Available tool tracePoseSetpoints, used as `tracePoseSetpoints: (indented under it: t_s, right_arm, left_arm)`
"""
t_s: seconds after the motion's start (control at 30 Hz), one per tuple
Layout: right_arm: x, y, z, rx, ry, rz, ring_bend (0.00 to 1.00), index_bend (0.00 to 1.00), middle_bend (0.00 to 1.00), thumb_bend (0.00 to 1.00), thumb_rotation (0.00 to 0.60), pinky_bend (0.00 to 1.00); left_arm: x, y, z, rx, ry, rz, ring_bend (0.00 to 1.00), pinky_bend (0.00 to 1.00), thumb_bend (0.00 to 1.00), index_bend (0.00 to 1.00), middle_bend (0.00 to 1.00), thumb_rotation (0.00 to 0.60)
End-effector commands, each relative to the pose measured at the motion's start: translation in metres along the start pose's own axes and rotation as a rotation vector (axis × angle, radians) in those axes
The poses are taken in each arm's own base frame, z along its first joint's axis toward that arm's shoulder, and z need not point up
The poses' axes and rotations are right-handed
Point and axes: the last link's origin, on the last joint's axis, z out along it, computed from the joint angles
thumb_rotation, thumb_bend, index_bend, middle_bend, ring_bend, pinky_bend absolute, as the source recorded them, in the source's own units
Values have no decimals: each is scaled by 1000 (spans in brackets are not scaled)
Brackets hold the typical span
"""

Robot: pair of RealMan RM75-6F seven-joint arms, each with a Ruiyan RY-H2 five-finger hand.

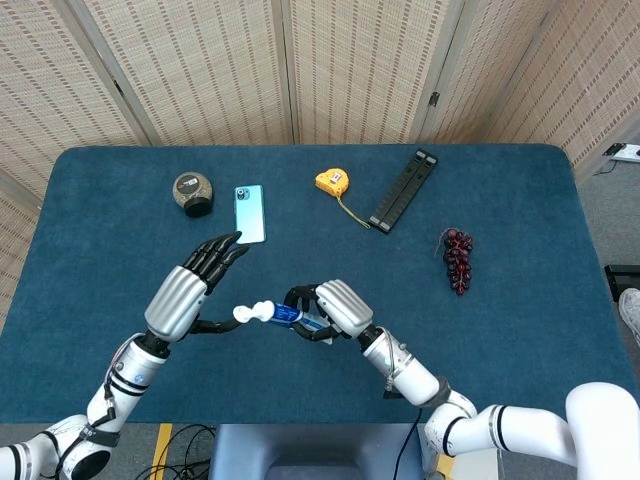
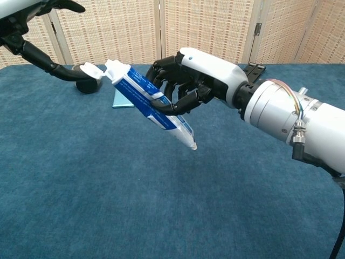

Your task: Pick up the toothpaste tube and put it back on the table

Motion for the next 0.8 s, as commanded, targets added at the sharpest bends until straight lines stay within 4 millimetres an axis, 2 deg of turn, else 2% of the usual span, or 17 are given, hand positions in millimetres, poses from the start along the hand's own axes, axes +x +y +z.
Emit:
tracePoseSetpoints:
  t_s: [0.03, 0.4, 0.53, 0.57, 0.63, 0.67, 0.73, 0.77, 0.8]
  right_arm:
    - [-1, 0, 0, -1, -4, -5, 644, 709, 719, 708, 600, 675]
    - [-12, -5, 3, 13, -25, -12, 647, 714, 723, 707, 600, 676]
    - [-6, -1, 0, 3, 1, 3, 647, 714, 723, 706, 600, 676]
    - [-5, 0, 0, -1, 7, 8, 647, 714, 723, 706, 600, 676]
    - [-3, 0, 0, -3, 16, 23, 647, 714, 723, 706, 600, 676]
    - [-3, 0, 0, 0, 16, 27, 647, 714, 723, 706, 600, 676]
    - [-4, -3, 1, 12, 16, 33, 647, 714, 722, 706, 600, 676]
    - [-5, -5, 1, 18, 13, 35, 647, 714, 723, 706, 600, 676]
    - [-6, -7, 2, 23, 9, 36, 647, 714, 723, 706, 600, 676]
  left_arm:
    - [0, 1, 1, -3, -1, 2, 24, 137, 93, 0, 0, 600]
    - [2, 13, 9, -26, -8, -2, 23, 137, 94, 0, 0, 600]
    - [7, 11, 8, 6, -13, -37, 23, 137, 94, 0, 0, 599]
    - [8, 11, 7, 17, -19, -63, 23, 137, 94, 0, 0, 582]
    - [10, 13, 4, 34, -43, -154, 19, 137, 93, 0, 0, 461]
    - [11, 13, 3, 38, -54, -196, 16, 137, 83, 0, 0, 324]
    - [12, 14, 2, 40, -71, -259, 13, 137, 57, 0, 0, 145]
    - [13, 14, 2, 35, -75, -268, 11, 137, 40, 1, 0, 71]
    - [13, 13, 2, 29, -77, -268, 9, 137, 30, 4, 0, 30]
